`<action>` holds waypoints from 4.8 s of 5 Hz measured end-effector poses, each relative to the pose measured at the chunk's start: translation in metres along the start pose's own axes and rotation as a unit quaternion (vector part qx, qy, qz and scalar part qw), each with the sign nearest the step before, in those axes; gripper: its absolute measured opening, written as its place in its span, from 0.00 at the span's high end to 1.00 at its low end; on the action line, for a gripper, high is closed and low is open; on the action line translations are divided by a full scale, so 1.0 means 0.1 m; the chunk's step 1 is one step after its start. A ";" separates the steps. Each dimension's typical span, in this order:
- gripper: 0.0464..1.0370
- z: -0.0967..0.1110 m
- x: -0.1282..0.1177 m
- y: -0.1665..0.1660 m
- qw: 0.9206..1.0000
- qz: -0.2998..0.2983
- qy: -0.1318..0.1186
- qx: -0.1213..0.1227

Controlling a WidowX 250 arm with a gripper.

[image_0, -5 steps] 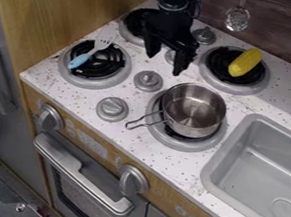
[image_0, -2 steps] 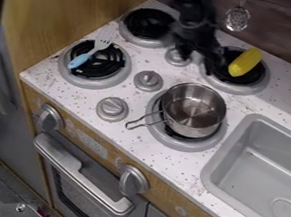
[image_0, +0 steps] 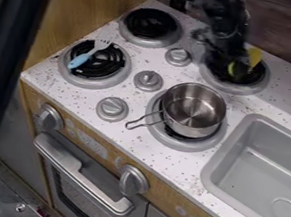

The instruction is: Move the yellow object in between the two burners to the left.

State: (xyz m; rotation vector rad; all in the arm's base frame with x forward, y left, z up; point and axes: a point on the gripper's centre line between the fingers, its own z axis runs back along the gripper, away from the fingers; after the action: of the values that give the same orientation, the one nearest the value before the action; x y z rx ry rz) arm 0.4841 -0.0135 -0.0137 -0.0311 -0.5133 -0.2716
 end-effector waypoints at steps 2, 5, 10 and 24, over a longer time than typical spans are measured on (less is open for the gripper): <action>0.04 -0.22 0.08 -0.11 1.000 -0.016 0.020 0.000; 0.34 -0.34 0.07 -0.05 0.999 -0.004 0.033 0.015; 0.84 0.06 -0.06 0.33 0.999 0.018 0.020 0.031; 0.54 -0.53 0.21 -0.70 0.992 -0.114 0.025 -0.040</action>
State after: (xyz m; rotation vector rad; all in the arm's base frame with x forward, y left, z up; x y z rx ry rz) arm 0.5091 -0.0917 -0.0525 -0.0445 -0.4563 -0.5153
